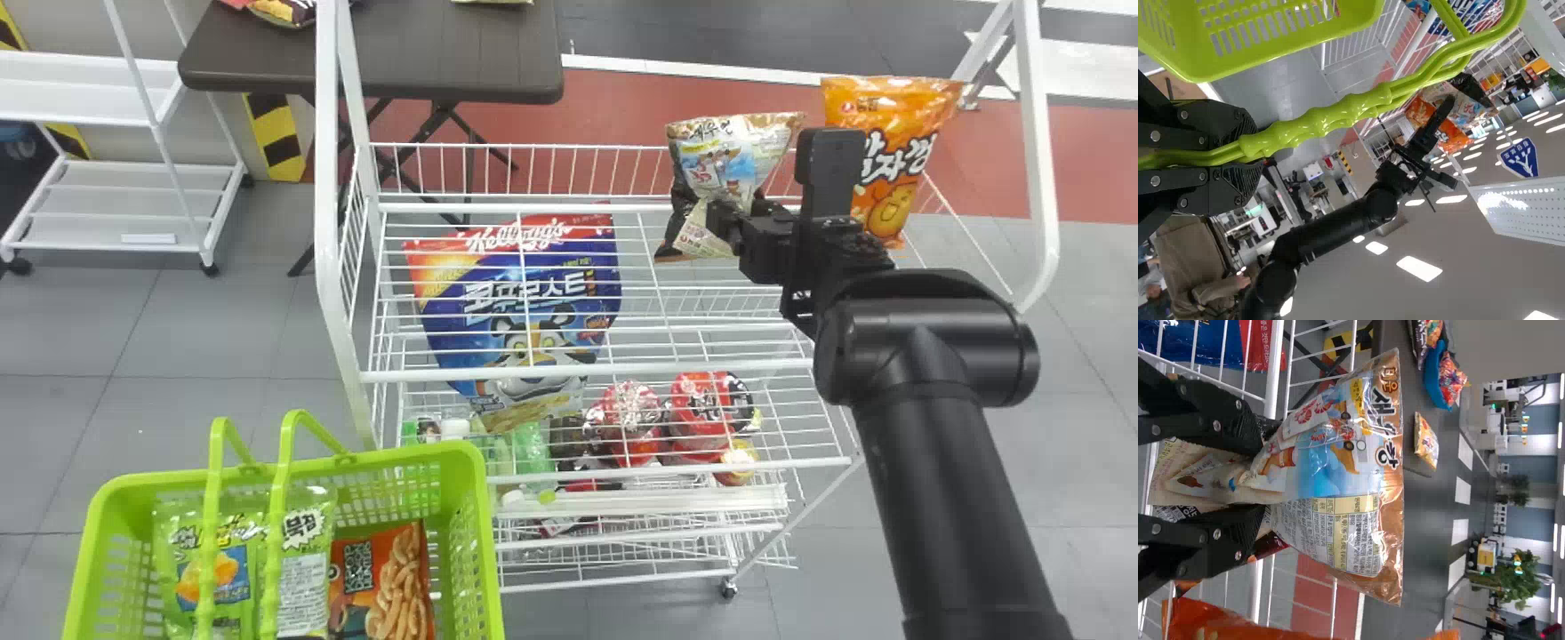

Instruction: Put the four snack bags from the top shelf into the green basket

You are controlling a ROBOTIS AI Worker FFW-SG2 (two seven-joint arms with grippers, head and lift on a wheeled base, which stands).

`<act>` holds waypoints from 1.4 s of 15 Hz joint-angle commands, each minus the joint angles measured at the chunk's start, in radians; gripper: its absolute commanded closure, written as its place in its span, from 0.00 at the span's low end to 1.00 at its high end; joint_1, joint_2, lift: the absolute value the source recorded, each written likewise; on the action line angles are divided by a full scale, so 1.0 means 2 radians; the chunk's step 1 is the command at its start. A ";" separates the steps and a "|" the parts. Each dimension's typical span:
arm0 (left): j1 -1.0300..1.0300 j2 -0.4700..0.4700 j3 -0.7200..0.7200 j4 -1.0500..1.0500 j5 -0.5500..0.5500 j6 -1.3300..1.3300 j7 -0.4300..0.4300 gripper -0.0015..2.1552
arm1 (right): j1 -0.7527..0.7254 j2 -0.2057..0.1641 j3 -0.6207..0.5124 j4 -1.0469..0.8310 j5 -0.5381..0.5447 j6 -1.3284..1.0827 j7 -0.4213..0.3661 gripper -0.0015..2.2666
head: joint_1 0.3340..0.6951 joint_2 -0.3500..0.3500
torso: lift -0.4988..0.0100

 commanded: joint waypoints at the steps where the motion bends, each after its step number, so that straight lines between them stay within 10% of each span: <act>1: 0.000 0.000 0.000 0.000 0.000 0.000 -0.005 1.00 | 0.021 0.000 -0.009 -0.029 -0.004 -0.004 0.007 0.99 | 1.00 0.33 | 0.98; 13: -0.004 -0.003 -0.003 0.000 -0.004 0.002 -0.005 1.00 | 0.343 -0.003 -0.012 -0.499 -0.240 0.214 0.073 0.99 | 1.00 0.47 | 0.98; 21: -0.005 -0.004 -0.008 -0.007 -0.005 0.005 -0.005 1.00 | 0.351 -0.010 0.132 -0.437 -0.272 0.323 0.113 0.99 | 1.00 1.00 | 0.98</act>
